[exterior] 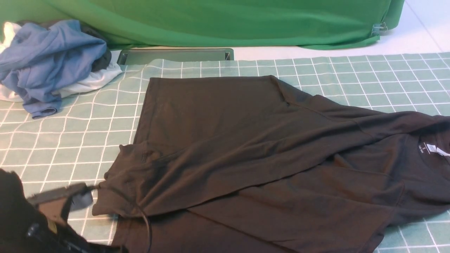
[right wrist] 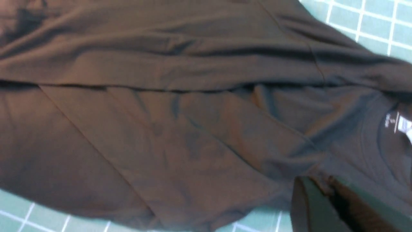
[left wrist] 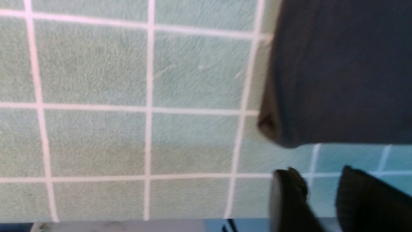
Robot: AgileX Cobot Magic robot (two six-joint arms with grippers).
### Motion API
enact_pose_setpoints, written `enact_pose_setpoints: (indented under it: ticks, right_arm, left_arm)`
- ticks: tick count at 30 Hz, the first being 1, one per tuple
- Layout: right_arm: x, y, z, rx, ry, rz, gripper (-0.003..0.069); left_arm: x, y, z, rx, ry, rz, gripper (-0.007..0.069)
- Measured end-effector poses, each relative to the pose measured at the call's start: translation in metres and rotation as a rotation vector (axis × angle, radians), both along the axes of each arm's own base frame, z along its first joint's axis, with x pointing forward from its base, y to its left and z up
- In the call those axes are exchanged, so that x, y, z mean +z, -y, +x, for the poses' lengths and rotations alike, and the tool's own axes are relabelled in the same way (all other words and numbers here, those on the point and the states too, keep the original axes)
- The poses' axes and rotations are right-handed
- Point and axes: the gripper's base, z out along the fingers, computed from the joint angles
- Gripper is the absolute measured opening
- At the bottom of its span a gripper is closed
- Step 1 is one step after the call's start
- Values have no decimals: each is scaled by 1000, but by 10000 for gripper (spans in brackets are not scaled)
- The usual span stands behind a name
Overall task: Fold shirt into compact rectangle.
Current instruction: 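Grasp the near edge of the shirt at its hem and shoulder corners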
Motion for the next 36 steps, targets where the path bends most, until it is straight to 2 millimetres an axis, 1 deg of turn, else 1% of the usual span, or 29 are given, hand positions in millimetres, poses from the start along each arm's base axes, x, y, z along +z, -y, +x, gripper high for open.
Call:
enact_pose_setpoints:
  ticks: [1,3,4,6,11,13,14,15,17,18,20,21,22,23,24,25,26,27,29,31,33,36]
  right_arm:
    - [0,0,0,0,-1,-1,86]
    - [-2,-2,3,1,-8,-5,86]
    - [-3,-3,5,1,-12,-8,86]
    - [-4,-5,7,2,-19,-12,86]
    - [-5,-7,11,6,-13,-8,86]
    - [-5,-8,12,7,-10,-7,86]
    - [-5,-8,12,7,-10,-7,86]
    - [-5,-8,12,7,-10,-5,86]
    - [-5,-8,12,8,-9,-5,88]
    - [-5,-8,12,8,-8,-4,90]
    - [-5,-8,12,8,-9,-3,90]
    - [-5,-8,12,9,-12,3,91]
    - [-5,-9,11,11,-15,7,91]
    - [-5,-10,11,16,-21,15,91]
    - [-5,-10,11,18,-21,15,91]
    - [-5,-10,10,25,-27,19,91]
    - [-5,-11,10,28,-29,18,91]
    - [-6,-11,10,30,-32,17,91]
    - [-6,-11,10,38,-35,8,91]
    - [-7,-10,9,41,-42,0,91]
    - [-8,-9,7,52,-63,-23,91]
    - [-13,-8,6,70,-90,-59,91]
  left_arm:
    - [-1,0,0,-3,-1,1,241]
    - [-5,1,1,-16,-17,4,332]
    - [-7,3,2,-25,-17,8,365]
    - [-10,6,4,-54,-16,20,397]
    - [-24,23,11,-154,16,61,414]
    - [-33,29,13,-171,-1,86,414]
    - [-34,29,14,-170,-1,89,414]
    - [-41,32,15,-176,-24,107,414]
    - [-44,34,18,-180,-50,126,409]
    - [-45,35,19,-179,-63,133,400]
    - [-46,36,22,-191,-76,150,343]
    - [-44,36,23,-196,-84,156,279]
    - [-44,37,25,-198,-83,157,244]
    - [-42,37,26,-205,-85,164,154]
    - [-42,37,27,-207,-85,165,154]
    - [-38,38,30,-221,-76,172,80]
    - [-34,39,32,-228,-66,172,50]
    - [-29,40,34,-232,-56,172,34]
    - [-14,42,39,-234,-18,160,24]
    - [-2,43,40,-234,3,151,20]
    - [10,41,36,-233,22,139,20]
    - [23,37,27,-235,33,133,20]
